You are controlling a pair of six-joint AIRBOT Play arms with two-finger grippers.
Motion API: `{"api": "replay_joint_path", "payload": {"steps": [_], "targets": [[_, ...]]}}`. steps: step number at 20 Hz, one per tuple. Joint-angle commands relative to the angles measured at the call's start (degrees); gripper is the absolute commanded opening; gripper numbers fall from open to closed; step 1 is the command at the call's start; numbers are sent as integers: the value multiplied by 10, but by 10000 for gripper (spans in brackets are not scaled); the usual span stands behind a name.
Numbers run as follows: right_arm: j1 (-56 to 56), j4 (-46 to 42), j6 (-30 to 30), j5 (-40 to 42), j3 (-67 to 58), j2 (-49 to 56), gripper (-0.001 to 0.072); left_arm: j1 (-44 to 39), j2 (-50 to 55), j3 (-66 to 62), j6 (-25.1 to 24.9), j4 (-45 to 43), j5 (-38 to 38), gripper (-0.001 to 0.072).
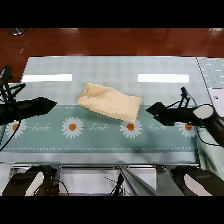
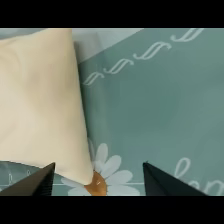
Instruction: Fold the shirts.
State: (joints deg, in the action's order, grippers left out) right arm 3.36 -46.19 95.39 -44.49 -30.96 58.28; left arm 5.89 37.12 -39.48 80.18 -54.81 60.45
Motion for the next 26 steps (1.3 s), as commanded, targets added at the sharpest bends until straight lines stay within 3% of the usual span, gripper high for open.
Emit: {"api": "replay_joint_path", "payload": {"steps": [1,6,11,12,13,14,15,19,26], "targets": [[29,106,-82,25,-23,106,634,0,0,0,0,0,0,26],[29,139,-144,-30,-118,225,634,0,0,0,0,0,0,26],[59,148,-159,-53,-181,304,633,0,0,0,0,0,0,26],[69,148,-164,-54,-193,315,584,0,0,0,0,0,0,26],[77,148,-167,-55,-204,320,423,0,0,0,0,0,0,26],[82,148,-188,-62,-218,322,127,0,0,0,0,0,0,26],[83,148,-212,-75,-235,321,20,0,0,0,0,0,0,26],[82,95,-195,-169,-369,321,19,0,0,0,0,0,-1,26],[82,-135,-55,-309,-671,307,19,0,0,0,0,0,-7,26]]}}
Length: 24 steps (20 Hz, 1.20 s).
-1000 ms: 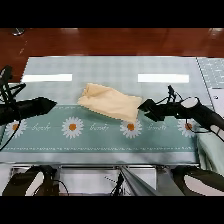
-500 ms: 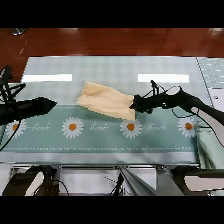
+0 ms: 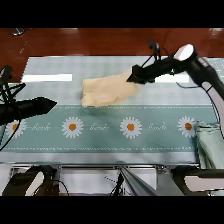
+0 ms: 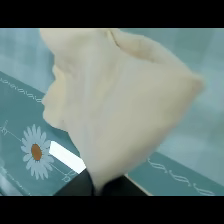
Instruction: Fold the shirts.
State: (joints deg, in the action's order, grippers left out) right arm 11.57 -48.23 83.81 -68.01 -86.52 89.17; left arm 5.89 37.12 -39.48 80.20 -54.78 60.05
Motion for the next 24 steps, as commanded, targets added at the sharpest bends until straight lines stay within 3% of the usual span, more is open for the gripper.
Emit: {"api": "replay_joint_path", "payload": {"steps": [1,7,17,20,24], "targets": [[-1,-146,73,-99,-153,-2,19,0,0,0,0,0,-4,26],[-92,-182,125,-210,-301,-24,18,0,0,0,0,0,-5,26],[-402,-193,165,-384,-305,-147,18,0,0,0,0,3,-10,26],[-488,-214,169,-384,-245,-211,19,0,0,0,0,21,-23,26],[-590,-287,148,-384,-70,-327,19,0,0,0,0,34,-34,26]]}}
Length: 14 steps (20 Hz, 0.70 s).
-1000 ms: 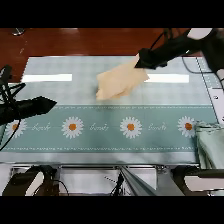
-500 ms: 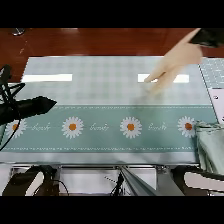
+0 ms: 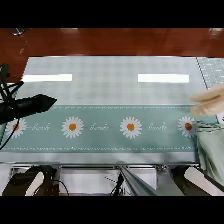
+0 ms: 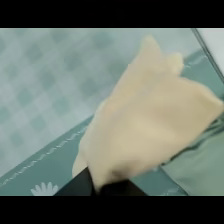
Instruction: Fold the shirts.
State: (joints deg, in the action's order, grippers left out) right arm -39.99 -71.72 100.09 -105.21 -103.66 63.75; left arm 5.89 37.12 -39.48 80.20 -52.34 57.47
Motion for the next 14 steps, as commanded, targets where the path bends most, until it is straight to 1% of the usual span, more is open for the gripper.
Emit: {"api": "replay_joint_path", "payload": {"steps": [1,3,5,6,7,8,10,11,12,13,14], "targets": [[-100,-68,-22,-12,147,-100,19,0,0,0,0,10,-11,26],[-155,-99,-35,-12,232,-153,19,-4,0,0,0,9,-16,26],[-209,-148,-46,-12,295,-197,19,-21,1,0,0,9,-24,26],[-237,-191,-50,-12,316,-218,19,-31,0,0,-1,9,-28,26],[-259,-227,-42,-11,333,-237,19,-40,1,0,0,9,-31,26],[-273,-255,-30,-11,344,-254,19,-49,1,0,-1,9,-36,26],[-278,-293,-28,-10,353,-275,21,-64,1,0,0,9,-48,26],[-278,-319,-9,-11,353,-278,164,-71,1,0,-1,9,-51,26],[-278,-329,-3,-11,353,-277,504,-76,1,0,-1,9,-50,26],[-277,-320,-7,-9,353,-274,636,-80,2,0,-9,10,-50,26],[-273,-307,-15,-5,353,-268,633,-84,7,0,-16,10,-52,26]]}}
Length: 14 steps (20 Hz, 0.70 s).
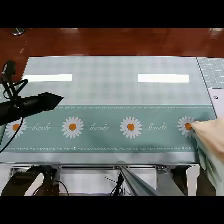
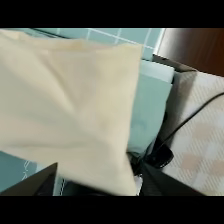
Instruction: Fold the shirts.
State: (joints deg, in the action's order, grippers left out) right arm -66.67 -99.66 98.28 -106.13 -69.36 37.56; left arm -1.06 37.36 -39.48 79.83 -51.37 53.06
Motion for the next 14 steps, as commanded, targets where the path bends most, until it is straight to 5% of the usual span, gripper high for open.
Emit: {"api": "replay_joint_path", "payload": {"steps": [1,4,6,8,10,14], "targets": [[-1,-22,-4,7,10,1,633,-15,11,0,-12,0,-14,26],[18,86,-21,49,6,24,549,-15,51,-22,-12,4,-26,26],[35,264,-28,116,-5,43,33,-15,96,-78,-26,7,-24,26],[92,477,-45,245,-19,66,19,-15,150,-172,-58,40,-3,26],[215,576,-75,369,-43,92,19,-28,212,-290,-88,74,20,26],[535,417,-86,471,-66,164,19,-99,312,-464,-87,65,55,25]]}}
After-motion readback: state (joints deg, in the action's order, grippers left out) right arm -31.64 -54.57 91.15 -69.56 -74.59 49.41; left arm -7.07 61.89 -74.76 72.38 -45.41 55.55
